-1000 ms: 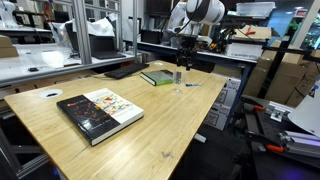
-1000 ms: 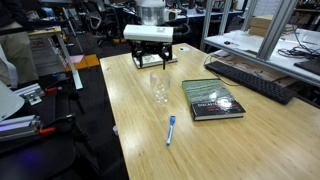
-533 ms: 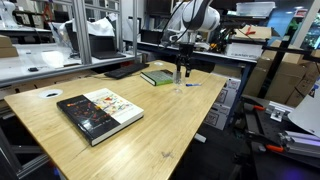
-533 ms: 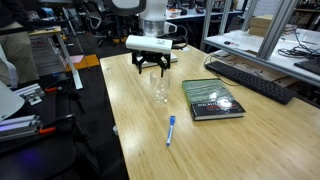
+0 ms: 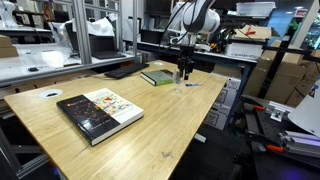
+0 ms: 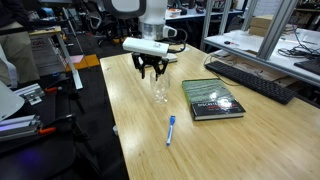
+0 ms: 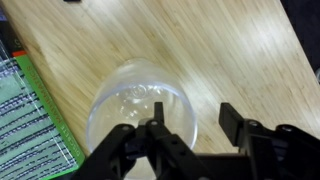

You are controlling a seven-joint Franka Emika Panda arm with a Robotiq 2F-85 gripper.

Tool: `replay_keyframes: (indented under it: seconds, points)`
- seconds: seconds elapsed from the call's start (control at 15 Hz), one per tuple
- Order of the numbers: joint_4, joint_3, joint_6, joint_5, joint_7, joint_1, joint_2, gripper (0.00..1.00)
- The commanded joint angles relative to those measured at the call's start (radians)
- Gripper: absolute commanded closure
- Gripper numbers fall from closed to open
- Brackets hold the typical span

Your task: Put the glass cup on the green table

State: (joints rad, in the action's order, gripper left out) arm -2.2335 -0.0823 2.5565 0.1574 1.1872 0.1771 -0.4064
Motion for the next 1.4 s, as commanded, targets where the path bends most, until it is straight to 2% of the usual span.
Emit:
replay_keyframes:
  seconds: [0.0,0.27,0.33,0.6,0.87,1.2,1.27,1.33]
  points:
    - [-0.001,0.026,0.003,-0.031,-0.048,0.026,0.007,0.68]
    - [0.003,0.02,-0.003,-0.085,-0.113,0.007,0.012,0.96]
    - [0.004,0.017,-0.007,-0.11,-0.139,0.0,0.016,0.99]
    - [0.021,0.015,-0.021,-0.215,-0.224,-0.024,0.036,0.98]
    - [0.081,0.035,-0.044,-0.314,-0.242,-0.053,0.035,0.98]
    - [0.18,0.094,-0.098,-0.356,-0.171,-0.076,0.027,0.98]
    - [0.206,0.097,-0.13,-0.352,-0.153,-0.07,0.021,0.98]
    - [0.229,0.117,-0.159,-0.314,-0.082,-0.042,0.017,0.98]
